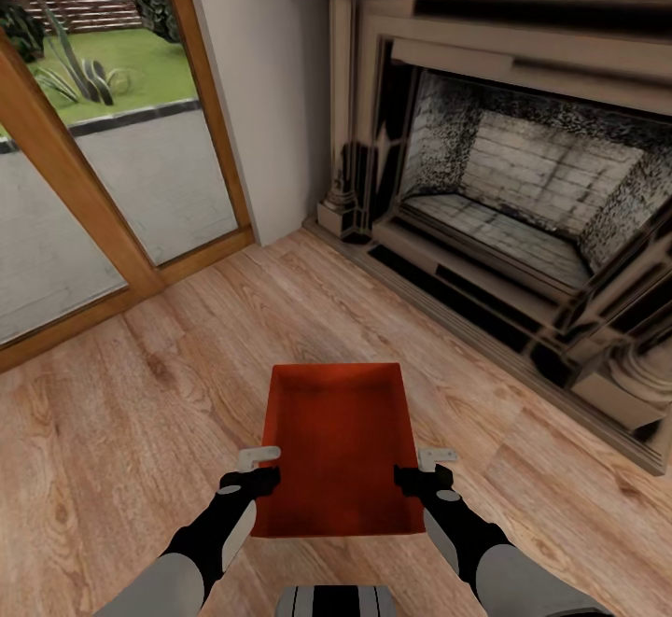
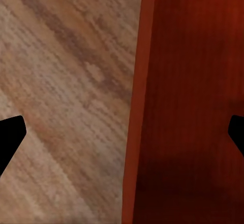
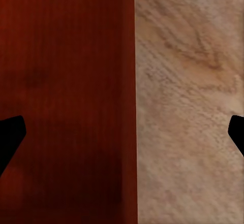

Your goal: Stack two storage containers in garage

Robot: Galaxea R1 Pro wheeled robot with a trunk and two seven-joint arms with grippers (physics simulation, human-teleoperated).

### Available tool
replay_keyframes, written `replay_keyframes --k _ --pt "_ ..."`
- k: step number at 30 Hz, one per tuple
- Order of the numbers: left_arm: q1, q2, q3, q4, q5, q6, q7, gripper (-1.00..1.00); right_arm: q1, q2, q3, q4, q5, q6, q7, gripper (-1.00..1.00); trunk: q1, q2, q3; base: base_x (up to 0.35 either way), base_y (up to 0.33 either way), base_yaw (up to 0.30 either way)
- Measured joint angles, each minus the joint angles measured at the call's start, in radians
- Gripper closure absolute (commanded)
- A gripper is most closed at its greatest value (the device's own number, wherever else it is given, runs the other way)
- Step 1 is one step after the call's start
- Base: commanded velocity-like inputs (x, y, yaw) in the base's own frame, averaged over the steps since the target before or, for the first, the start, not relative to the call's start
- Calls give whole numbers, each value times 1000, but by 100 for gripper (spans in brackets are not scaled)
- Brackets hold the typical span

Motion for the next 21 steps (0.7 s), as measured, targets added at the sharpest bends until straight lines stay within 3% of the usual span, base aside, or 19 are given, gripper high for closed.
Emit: replay_keyframes --k 13,21 --pt "0 -2 -1 -1 1 1 1 -100 0 0 0 0 0 0 0 -100 0 0 0 0 0 0" --pt "0 -2 0 0 1 2 3 -100 0 0 0 0 0 0 0 -100 31 -56 -25 0 0 0"
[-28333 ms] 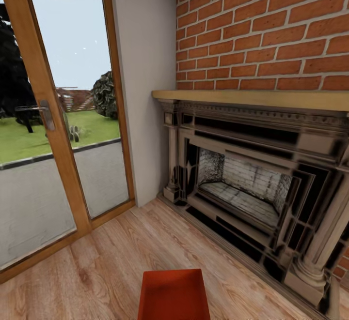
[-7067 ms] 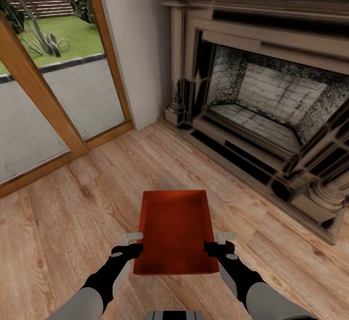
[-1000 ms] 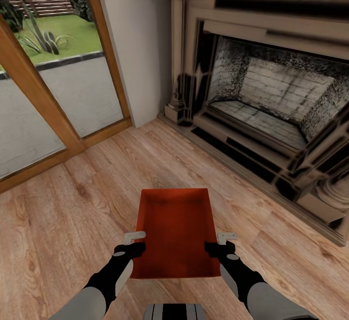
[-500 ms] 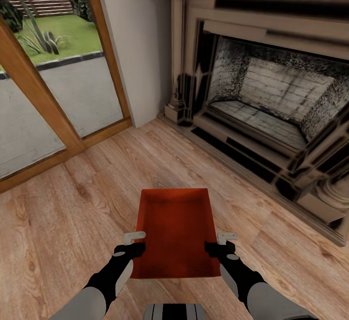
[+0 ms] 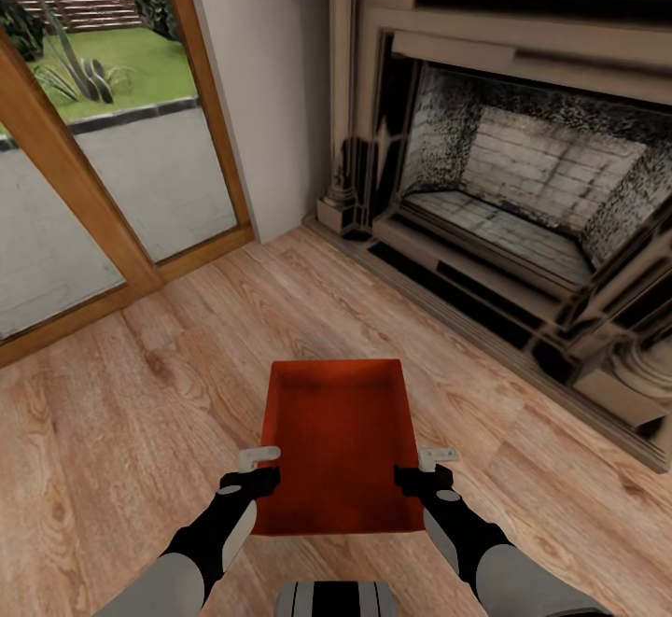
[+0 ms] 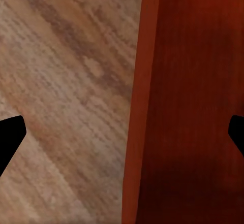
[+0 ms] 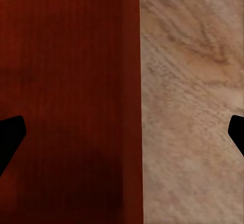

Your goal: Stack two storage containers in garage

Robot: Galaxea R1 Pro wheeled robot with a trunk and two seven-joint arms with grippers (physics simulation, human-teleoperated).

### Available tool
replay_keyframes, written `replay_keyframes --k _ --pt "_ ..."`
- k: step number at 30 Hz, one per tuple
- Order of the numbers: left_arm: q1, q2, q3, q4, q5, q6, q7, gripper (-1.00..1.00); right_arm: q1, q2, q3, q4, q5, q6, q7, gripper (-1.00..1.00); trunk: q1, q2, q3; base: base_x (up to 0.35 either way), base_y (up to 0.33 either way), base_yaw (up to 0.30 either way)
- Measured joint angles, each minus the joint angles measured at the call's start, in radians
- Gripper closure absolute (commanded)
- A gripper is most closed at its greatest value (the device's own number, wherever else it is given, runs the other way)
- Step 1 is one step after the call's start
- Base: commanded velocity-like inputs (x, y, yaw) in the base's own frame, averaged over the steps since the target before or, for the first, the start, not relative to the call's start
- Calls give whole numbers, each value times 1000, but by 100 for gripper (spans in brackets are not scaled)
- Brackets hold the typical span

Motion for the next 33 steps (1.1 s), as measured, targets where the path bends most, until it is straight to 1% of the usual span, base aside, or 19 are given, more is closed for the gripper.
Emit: replay_keyframes --k 20,33 --pt "0 0 -1 1 0 0 1 -100 0 0 0 0 -1 0 0 -100 0 0 0 0 0 0" --pt "0 0 -2 2 -9 4 1 -100 0 -1 0 0 -2 0 0 -100 0 0 0 0 0 0"
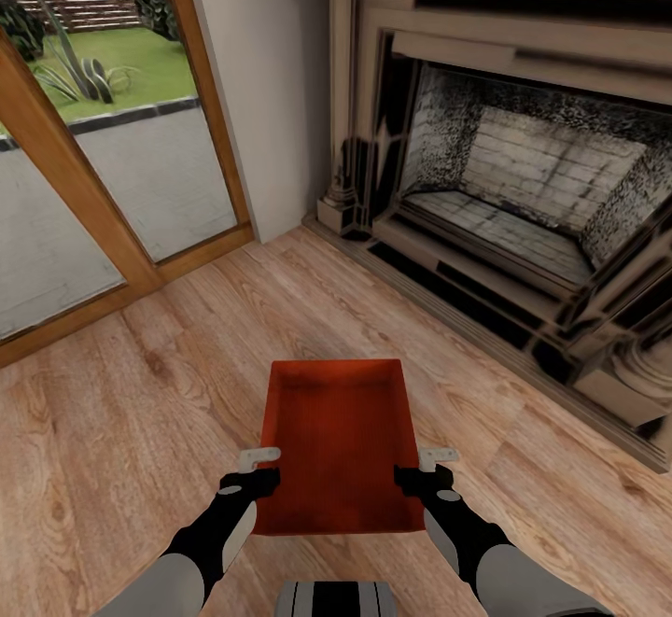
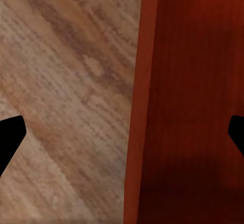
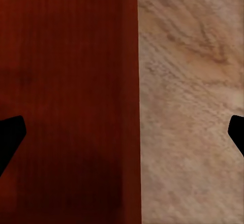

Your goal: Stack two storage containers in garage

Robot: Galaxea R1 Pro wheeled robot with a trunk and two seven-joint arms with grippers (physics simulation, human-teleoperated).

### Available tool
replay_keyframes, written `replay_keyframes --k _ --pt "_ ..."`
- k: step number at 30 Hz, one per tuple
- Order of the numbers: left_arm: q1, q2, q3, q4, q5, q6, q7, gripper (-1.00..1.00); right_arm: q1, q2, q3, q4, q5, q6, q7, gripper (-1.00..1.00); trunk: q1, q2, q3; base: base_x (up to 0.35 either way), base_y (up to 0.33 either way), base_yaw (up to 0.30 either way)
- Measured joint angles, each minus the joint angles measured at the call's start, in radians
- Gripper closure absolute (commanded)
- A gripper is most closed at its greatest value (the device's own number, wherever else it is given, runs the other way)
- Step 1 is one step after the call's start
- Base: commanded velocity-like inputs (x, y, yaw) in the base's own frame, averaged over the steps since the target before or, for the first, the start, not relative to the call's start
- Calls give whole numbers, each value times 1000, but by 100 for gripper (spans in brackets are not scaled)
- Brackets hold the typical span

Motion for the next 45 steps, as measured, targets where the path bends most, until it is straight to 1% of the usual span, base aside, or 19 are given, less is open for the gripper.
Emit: replay_keyframes --k 9,15,19,27,45 --pt "0 0 -1 0 -6 1 0 -100 0 0 0 0 0 0 0 -100 0 0 0 0 0 0" --pt "0 0 0 5 -36 0 0 -100 0 0 0 0 -1 0 1 -100 0 0 0 0 0 0" --pt "0 -1 0 7 -44 0 0 -100 0 1 0 0 -1 0 1 -100 0 0 0 0 0 0" --pt "0 -2 0 9 -49 0 0 -100 0 0 0 0 -1 1 1 -100 0 0 0 0 0 0" --pt "0 -2 0 8 -47 -1 -2 -100 0 -1 -1 0 -1 1 0 -100 0 0 0 0 0 0"
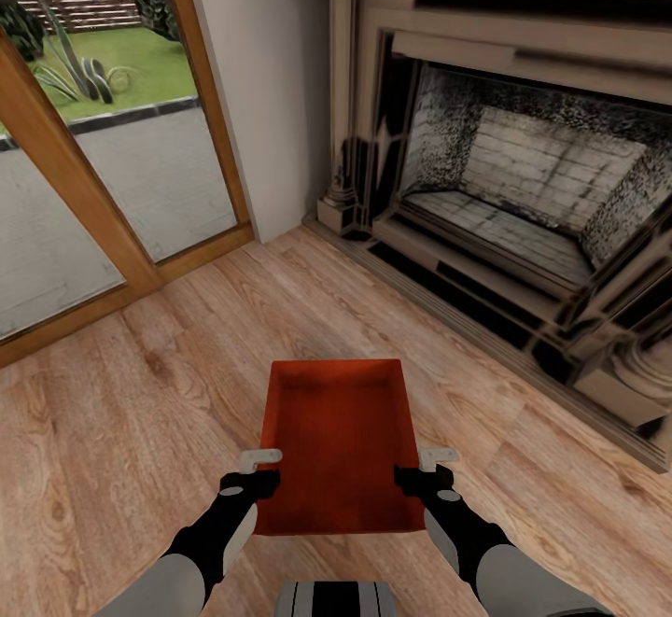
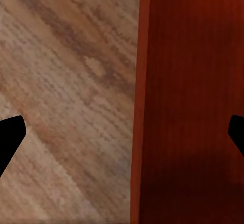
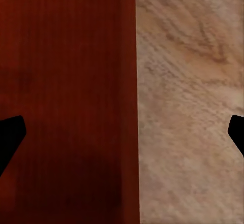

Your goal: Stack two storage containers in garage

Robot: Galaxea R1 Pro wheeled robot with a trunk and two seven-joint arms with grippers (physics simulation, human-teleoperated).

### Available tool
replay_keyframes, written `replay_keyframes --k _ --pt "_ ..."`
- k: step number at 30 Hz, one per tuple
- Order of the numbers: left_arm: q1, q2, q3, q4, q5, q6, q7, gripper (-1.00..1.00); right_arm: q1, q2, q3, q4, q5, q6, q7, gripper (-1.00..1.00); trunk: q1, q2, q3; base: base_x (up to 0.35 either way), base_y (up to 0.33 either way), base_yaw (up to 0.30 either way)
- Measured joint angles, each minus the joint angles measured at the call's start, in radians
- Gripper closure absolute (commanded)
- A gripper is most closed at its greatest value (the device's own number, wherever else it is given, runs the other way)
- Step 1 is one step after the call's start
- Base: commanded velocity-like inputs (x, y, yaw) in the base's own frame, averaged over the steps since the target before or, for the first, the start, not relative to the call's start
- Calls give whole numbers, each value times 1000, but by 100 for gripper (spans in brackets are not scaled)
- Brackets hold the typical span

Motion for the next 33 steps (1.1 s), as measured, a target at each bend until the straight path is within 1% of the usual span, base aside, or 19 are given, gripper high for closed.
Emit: replay_keyframes --k 1,2,5,9,12,18,33 --pt "0 0 0 0 0 0 0 -100 0 0 0 0 0 0 0 100 0 0 0 0 0 0" --pt "0 0 0 1 0 1 0 100 0 0 0 0 0 0 0 100 0 0 0 0 0 0" --pt "0 0 0 3 0 1 1 100 0 0 1 0 -1 2 0 100 0 0 0 0 0 0" --pt "0 0 -6 5 18 -2 -12 100 0 1 11 0 -5 2 6 100 0 0 0 0 0 0" --pt "0 0 -6 3 18 -3 -21 100 0 1 11 0 -5 1 6 100 0 0 0 0 0 0" --pt "0 -5 -6 -1 21 -5 -10 100 0 1 12 0 -5 1 6 100 0 0 0 0 0 0" --pt "0 -5 -6 -5 28 -5 -8 100 0 1 11 -1 -6 1 6 100 0 0 0 0 0 0"
